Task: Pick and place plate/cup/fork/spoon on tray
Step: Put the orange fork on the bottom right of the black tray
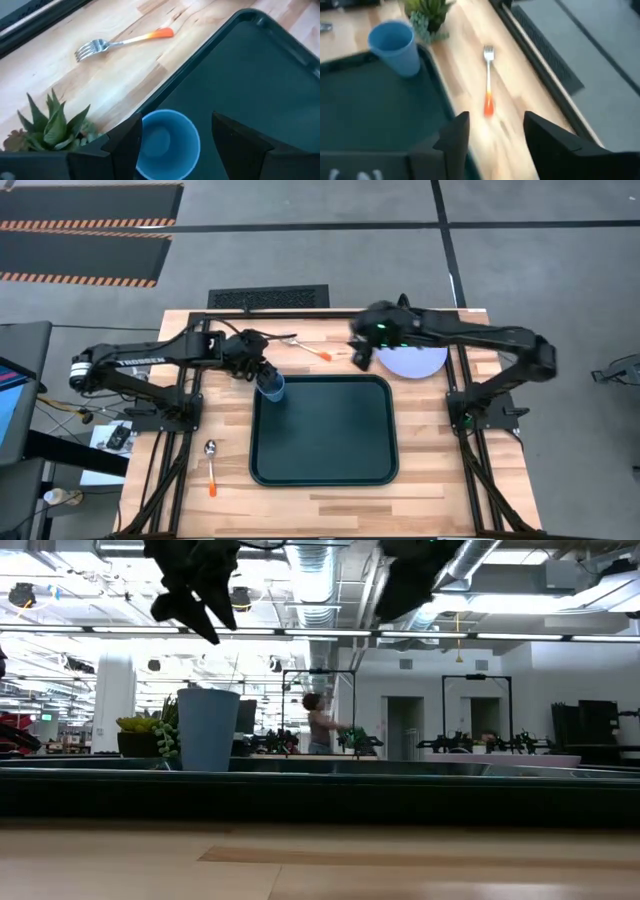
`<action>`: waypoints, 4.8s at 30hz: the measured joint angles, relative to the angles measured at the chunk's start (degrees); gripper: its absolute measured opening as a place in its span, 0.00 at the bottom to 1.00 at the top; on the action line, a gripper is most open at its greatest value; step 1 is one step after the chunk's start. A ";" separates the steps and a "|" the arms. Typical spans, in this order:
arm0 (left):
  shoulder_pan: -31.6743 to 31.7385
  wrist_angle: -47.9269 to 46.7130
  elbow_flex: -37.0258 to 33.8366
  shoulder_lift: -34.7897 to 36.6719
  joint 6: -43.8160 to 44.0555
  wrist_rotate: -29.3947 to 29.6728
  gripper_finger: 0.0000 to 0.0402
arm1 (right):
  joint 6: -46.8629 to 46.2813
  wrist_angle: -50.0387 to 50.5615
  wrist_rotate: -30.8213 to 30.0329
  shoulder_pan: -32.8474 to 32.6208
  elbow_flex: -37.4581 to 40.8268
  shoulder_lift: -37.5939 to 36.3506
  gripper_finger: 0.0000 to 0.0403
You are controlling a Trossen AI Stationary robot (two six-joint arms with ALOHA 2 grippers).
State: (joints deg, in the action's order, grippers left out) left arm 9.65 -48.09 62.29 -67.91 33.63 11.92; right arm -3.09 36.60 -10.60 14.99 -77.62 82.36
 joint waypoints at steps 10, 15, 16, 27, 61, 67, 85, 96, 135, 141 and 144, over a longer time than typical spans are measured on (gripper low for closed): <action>-0.02 -5.23 0.17 5.18 3.88 1.98 0.55 | 4.62 -16.43 6.34 6.49 0.02 20.75 0.58; -0.02 -6.71 0.17 6.38 4.47 3.88 0.55 | 7.52 -16.47 9.64 8.20 -4.25 29.55 0.57; -0.02 -6.95 0.17 6.42 4.50 3.89 0.55 | 7.70 -15.47 10.32 8.43 -5.29 31.02 0.57; -0.02 -7.73 0.13 6.44 4.30 4.05 0.55 | 11.08 -6.30 10.87 9.03 -17.28 40.77 0.57; 21.43 22.04 4.75 -30.76 -49.66 -18.73 0.55 | 9.57 36.00 16.85 12.15 -25.07 7.08 0.57; 23.29 17.69 13.06 -38.61 -61.42 -18.02 0.55 | 4.76 35.86 16.76 9.28 -25.07 1.08 0.57; 26.14 7.17 21.66 -51.35 -76.99 -16.07 0.53 | 0.99 38.20 14.55 4.29 -24.98 -1.41 0.57; 25.75 7.03 21.20 -51.33 -76.74 -11.89 0.03 | -1.46 38.20 14.55 2.04 -24.98 -1.50 0.57; 12.69 93.30 18.90 -23.22 -30.82 -37.35 0.03 | -27.10 -31.80 -1.93 -2.81 15.15 -29.04 0.57; 11.37 99.34 18.92 -23.18 -30.30 -36.67 0.01 | -35.95 -43.08 5.70 -0.22 15.47 -24.92 0.57; 11.22 100.21 18.92 -23.18 -30.71 -36.62 0.02 | -38.58 -48.84 7.90 0.56 15.47 -23.02 0.57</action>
State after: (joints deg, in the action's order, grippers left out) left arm 20.87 52.13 81.21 -91.09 2.92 -24.70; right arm -41.67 -12.23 -2.70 15.55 -62.15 59.34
